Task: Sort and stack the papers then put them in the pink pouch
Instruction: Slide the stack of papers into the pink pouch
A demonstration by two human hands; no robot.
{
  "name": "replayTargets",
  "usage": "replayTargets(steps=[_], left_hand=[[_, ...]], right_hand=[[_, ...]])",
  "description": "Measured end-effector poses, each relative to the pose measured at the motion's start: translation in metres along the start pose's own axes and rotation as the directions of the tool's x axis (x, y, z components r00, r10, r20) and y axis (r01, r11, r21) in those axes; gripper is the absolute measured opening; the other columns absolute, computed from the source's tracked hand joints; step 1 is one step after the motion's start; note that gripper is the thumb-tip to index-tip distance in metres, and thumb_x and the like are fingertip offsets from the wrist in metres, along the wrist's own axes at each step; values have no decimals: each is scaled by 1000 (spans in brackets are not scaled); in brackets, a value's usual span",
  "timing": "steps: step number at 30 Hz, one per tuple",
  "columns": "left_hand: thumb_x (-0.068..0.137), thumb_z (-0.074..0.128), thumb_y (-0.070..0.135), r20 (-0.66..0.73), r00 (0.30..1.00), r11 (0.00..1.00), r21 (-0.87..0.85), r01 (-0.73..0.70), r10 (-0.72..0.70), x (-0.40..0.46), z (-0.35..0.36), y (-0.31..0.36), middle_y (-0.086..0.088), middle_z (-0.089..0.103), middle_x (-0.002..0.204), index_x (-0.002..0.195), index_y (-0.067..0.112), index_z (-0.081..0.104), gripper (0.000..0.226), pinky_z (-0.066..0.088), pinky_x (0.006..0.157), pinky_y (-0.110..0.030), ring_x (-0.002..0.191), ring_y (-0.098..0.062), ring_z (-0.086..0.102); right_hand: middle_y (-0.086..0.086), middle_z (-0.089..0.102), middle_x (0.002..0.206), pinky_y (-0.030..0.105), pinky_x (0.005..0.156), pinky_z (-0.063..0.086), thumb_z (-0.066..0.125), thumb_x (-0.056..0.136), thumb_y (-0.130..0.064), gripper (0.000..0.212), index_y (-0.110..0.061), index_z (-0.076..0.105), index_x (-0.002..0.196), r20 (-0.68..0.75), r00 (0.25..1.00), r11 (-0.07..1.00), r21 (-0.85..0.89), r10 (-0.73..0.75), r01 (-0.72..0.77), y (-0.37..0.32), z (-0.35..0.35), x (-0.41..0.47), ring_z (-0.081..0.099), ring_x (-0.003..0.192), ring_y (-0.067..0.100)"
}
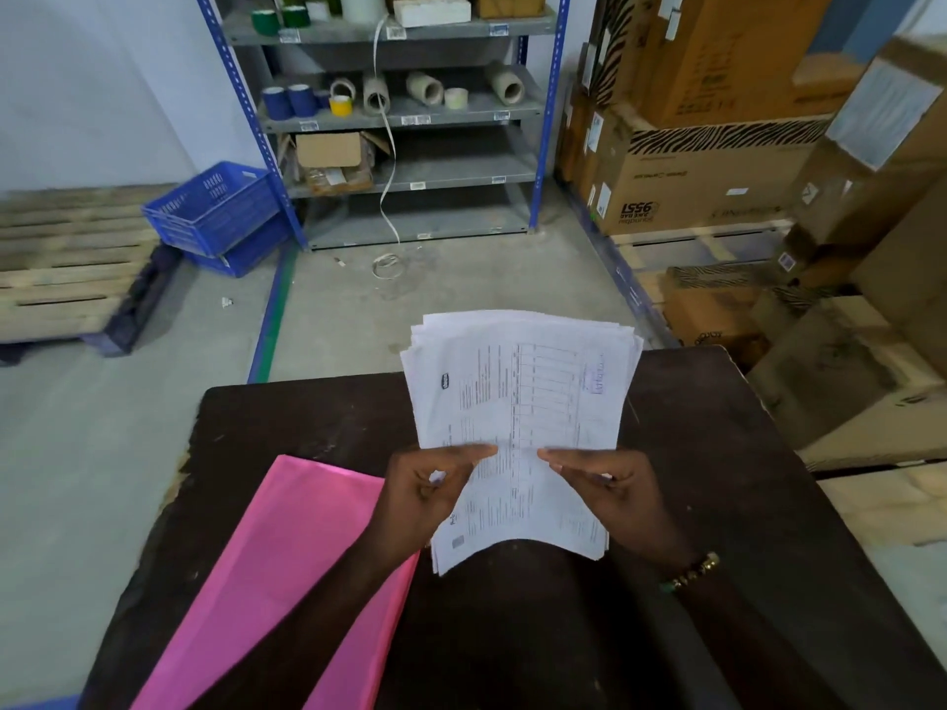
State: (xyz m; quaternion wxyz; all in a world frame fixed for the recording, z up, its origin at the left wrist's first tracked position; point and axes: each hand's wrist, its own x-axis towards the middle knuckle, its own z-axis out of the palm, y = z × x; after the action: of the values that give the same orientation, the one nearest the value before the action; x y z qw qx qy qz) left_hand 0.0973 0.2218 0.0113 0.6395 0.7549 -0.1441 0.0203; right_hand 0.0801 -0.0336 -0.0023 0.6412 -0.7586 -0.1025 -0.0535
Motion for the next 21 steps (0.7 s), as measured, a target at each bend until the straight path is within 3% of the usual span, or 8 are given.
replayTargets(steps=[4, 6, 8, 14, 16, 18, 21], left_hand=[[92, 68, -3, 2, 993, 993, 24, -117, 117, -1, -2, 2, -4, 77, 116, 107, 3, 79, 20, 62, 84, -30, 111, -17, 73], [92, 68, -2, 47, 993, 992, 56, -113, 111, -7, 1, -3, -6, 76, 120, 108, 4, 79, 20, 60, 86, -25, 114, -17, 72], [92, 69, -2, 42, 996, 996, 46, -76, 74, -11, 2, -7, -6, 75, 122, 108, 6, 80, 21, 59, 87, -22, 116, -16, 71], [92, 72, 3, 68, 997, 999, 3, 34, -34, -13, -3, -11, 0, 74, 124, 111, 9, 79, 21, 59, 98, -38, 120, -16, 68], [87, 77, 1, 49, 999, 1000, 30, 7, -8, -15, -9, -8, -1, 69, 132, 112, 8, 78, 27, 55, 102, -31, 126, -11, 63], [84, 80, 2, -3, 1000, 993, 118, 10, -9, -25, -21, -5, -1, 63, 139, 112, 11, 78, 30, 49, 104, -21, 130, -5, 57], [87, 79, 24, -119, 967, 858, 447, 255, -225, -62, -44, -5, 6, 68, 128, 118, 20, 75, 32, 50, 106, -34, 119, -9, 62]], right_hand=[[4, 74, 132, 34, 101, 59, 71, 92, 0, 25, -3, 80, 114, -33, 999, 998, 49, -42, 44, 1, 5, -8, 69, 126, 19], [-2, 76, 129, 41, 101, 60, 71, 93, -1, 27, -10, 81, 116, -26, 999, 999, 12, -29, 29, 10, 12, -14, 71, 124, 19], [-5, 75, 131, 40, 102, 60, 71, 94, -3, 28, -13, 81, 118, -43, 998, 999, -34, -35, 33, 17, 15, -20, 69, 126, 18], [-5, 71, 138, 39, 104, 58, 69, 97, -9, 31, -17, 77, 126, -30, 998, 988, -145, -61, 56, 16, 9, -25, 66, 130, 16], [-7, 71, 138, 38, 103, 59, 69, 97, 2, 34, -14, 77, 127, -29, 995, 972, -219, -99, 90, 7, 6, -27, 67, 128, 14], [-9, 74, 132, 37, 100, 61, 69, 95, 12, 43, -15, 76, 128, -23, 993, 945, -310, -114, 101, -4, 0, -36, 72, 121, 14], [-4, 80, 112, 37, 78, 66, 69, 89, 18, 64, -27, 71, 134, -42, 995, 866, -495, -96, 62, -22, -14, -52, 78, 88, 15]])
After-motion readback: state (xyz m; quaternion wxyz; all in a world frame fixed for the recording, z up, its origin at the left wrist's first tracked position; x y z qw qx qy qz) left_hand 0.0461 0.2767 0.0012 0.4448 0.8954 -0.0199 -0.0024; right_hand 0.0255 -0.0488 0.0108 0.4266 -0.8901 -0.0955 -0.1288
